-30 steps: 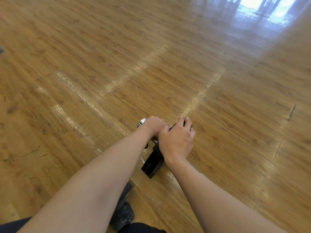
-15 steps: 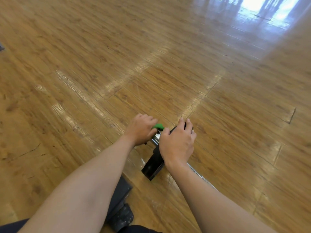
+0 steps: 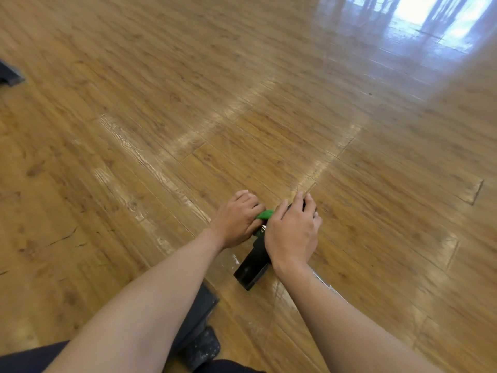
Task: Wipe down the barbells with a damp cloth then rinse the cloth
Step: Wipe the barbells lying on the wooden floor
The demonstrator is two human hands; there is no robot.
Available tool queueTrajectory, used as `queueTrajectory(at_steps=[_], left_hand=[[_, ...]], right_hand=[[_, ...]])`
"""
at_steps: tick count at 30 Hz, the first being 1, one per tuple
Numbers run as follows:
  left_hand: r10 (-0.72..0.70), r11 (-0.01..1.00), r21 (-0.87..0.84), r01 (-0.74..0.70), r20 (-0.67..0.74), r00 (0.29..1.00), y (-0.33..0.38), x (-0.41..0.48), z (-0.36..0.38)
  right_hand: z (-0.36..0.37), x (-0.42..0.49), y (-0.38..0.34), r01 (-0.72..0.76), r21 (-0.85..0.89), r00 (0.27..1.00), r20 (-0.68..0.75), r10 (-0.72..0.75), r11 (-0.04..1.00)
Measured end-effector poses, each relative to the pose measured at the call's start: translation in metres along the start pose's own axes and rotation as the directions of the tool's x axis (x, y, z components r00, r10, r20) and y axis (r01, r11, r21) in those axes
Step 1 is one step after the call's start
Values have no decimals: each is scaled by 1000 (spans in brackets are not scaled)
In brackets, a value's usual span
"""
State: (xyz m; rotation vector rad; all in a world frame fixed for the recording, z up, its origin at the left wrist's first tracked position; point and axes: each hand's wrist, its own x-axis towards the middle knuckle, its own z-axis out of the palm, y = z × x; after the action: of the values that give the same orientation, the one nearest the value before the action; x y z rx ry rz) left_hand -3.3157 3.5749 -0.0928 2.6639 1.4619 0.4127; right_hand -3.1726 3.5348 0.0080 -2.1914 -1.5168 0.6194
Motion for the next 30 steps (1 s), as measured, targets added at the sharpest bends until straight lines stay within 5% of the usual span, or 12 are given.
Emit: queueTrajectory(at_steps=[4, 8, 11, 16, 20, 25, 30], left_hand=[[-256, 966, 17, 256, 4, 967, 19, 25, -4], [45, 996, -72, -49, -57, 997, 26, 2, 4], [107, 993, -44, -107, 2, 994, 8, 0, 2], [-133, 990, 68, 125, 124, 983, -18, 26, -17], [-374, 865, -257, 430, 240, 896, -22, 40, -21], [-643, 715, -332, 615, 32, 765, 7, 27, -8], [-744, 660, -264, 703, -97, 661, 32, 13, 4]], right_hand=[[-3, 12, 4, -19, 54, 1000, -11, 20, 998], [-4, 15, 5, -33, 80, 999, -12, 34, 996], [-2, 8, 3, -8, 73, 1000, -17, 9, 997], [-1, 7, 3, -3, 82, 1000, -9, 4, 997], [-1, 10, 4, -7, 87, 1000, -1, 7, 996], [0, 11, 3, -21, 92, 1000, -12, 23, 996], [3, 4, 3, -5, 80, 1000, -29, 7, 997]])
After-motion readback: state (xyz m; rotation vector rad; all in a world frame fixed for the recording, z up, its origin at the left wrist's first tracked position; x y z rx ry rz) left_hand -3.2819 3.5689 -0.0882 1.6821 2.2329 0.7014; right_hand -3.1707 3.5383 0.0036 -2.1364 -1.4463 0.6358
